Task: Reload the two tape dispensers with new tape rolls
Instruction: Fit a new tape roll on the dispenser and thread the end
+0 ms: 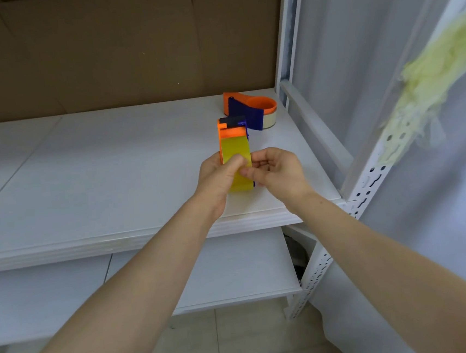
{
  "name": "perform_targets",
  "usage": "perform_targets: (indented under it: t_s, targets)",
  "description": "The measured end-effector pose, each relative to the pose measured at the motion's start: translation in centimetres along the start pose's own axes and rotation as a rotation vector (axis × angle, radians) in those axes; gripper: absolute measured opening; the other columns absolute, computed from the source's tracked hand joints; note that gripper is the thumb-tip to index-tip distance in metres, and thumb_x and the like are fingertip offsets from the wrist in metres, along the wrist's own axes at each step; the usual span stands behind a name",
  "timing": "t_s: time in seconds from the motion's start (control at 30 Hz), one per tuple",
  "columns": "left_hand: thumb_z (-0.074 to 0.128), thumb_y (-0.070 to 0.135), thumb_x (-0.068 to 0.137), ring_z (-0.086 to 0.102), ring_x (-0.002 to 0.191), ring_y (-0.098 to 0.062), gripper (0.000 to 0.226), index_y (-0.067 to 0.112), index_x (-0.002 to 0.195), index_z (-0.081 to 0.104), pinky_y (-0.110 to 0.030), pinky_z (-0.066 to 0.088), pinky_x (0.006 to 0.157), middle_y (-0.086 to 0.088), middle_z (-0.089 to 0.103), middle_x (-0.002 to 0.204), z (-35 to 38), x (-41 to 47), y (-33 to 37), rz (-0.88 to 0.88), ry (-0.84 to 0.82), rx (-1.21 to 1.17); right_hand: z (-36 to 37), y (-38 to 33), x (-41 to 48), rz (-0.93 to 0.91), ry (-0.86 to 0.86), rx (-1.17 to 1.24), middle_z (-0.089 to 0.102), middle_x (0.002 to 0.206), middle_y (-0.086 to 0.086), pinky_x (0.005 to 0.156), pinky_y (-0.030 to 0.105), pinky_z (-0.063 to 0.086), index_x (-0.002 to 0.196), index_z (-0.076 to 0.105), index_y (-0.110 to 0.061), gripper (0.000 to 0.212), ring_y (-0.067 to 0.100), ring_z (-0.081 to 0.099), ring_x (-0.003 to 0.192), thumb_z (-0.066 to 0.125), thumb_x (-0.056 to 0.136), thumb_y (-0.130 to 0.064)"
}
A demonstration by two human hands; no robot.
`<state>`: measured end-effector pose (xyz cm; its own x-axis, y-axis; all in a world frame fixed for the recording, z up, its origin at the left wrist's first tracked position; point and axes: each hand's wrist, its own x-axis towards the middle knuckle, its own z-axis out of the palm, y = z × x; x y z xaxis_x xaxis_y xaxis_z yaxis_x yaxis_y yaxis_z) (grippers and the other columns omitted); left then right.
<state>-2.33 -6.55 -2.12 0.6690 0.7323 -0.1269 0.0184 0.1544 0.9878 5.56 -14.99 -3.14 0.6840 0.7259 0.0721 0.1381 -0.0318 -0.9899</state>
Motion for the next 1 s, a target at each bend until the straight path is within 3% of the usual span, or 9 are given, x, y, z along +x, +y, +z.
perform_targets:
  t_s: [0.07,0.17,0.3,0.37,0.47,0.53,0.77,1.0]
  targets:
    - [0.054,0.009,0.083,0.056,0.076,-0.021,0.010,0.008,0.090,0.060,-0.027,0.047,0.067,-0.012,0.059,0.084,0.2,0.2,0.2,-0.019,0.061,-0.011,0.2,0.4,-0.2,-0.022,0.003,-0.061,0.064,0.086,0.010,0.071,0.024,0.054,0.091,0.061,-0.010,0.020,0.017,0.059,0.074,0.074,0.075,-0.005]
    - [0.055,0.015,0.084,0.055,0.067,-0.020,0.008,0.009,0.085,0.060,-0.024,0.046,0.059,-0.010,0.058,0.077,0.4,0.3,0.6,-0.033,0.098,0.015,0.7,1.4,-0.9,-0.075,0.001,-0.194,0.059,0.074,-0.004,0.070,0.026,0.050,0.077,0.051,-0.023,0.030,0.011,0.054,0.066,0.076,0.074,-0.007]
    - [0.055,0.018,0.083,0.055,0.063,-0.019,0.009,0.010,0.084,0.060,-0.022,0.044,0.056,-0.009,0.059,0.076,0.4,0.4,1.1,-0.056,0.117,0.037,1.0,1.7,-1.4,-0.111,-0.017,-0.305,0.055,0.073,-0.011,0.062,0.015,0.045,0.081,0.048,-0.018,0.028,0.004,0.052,0.065,0.075,0.075,-0.009]
    - [0.055,0.018,0.083,0.055,0.065,-0.019,0.010,0.011,0.079,0.061,-0.024,0.045,0.058,-0.007,0.060,0.074,0.3,0.4,1.0,-0.047,0.110,0.029,0.5,1.0,-1.0,-0.051,-0.013,-0.205,0.057,0.075,-0.007,0.058,0.009,0.046,0.084,0.052,-0.018,0.025,0.004,0.053,0.066,0.073,0.075,-0.008]
    - [0.052,0.014,0.085,0.057,0.065,-0.015,0.016,0.017,0.073,0.062,-0.024,0.046,0.060,-0.003,0.061,0.072,0.1,0.1,0.5,-0.022,0.068,0.017,-0.2,-0.6,0.0,0.095,0.020,0.069,0.059,0.083,0.002,0.051,0.012,0.045,0.105,0.055,-0.011,0.028,0.010,0.057,0.070,0.066,0.080,-0.006]
    - [0.051,0.011,0.084,0.057,0.070,-0.018,0.017,0.017,0.074,0.063,-0.026,0.047,0.064,-0.005,0.062,0.075,-0.1,0.0,0.2,-0.010,0.052,-0.010,-0.2,-1.1,0.3,0.082,-0.006,0.057,0.062,0.086,0.006,0.049,0.012,0.046,0.107,0.058,-0.007,0.028,0.010,0.058,0.068,0.067,0.081,-0.005]
    - [0.048,0.014,0.088,0.055,0.071,-0.019,0.017,0.015,0.077,0.061,-0.025,0.046,0.062,-0.009,0.061,0.082,0.0,0.0,0.0,0.006,0.077,0.003,0.1,0.3,-0.5,-0.061,-0.014,-0.098,0.062,0.086,0.011,0.076,0.035,0.054,0.095,0.059,-0.010,0.014,0.021,0.058,0.074,0.065,0.084,-0.005]
    - [0.050,0.019,0.085,0.052,0.076,-0.023,0.011,0.013,0.080,0.057,-0.030,0.042,0.069,-0.012,0.058,0.083,0.1,0.1,0.5,-0.030,0.105,0.016,0.5,1.0,-1.2,-0.129,0.020,-0.239,0.058,0.079,-0.005,0.072,0.023,0.051,0.099,0.059,-0.007,0.017,0.008,0.053,0.070,0.065,0.084,-0.009]
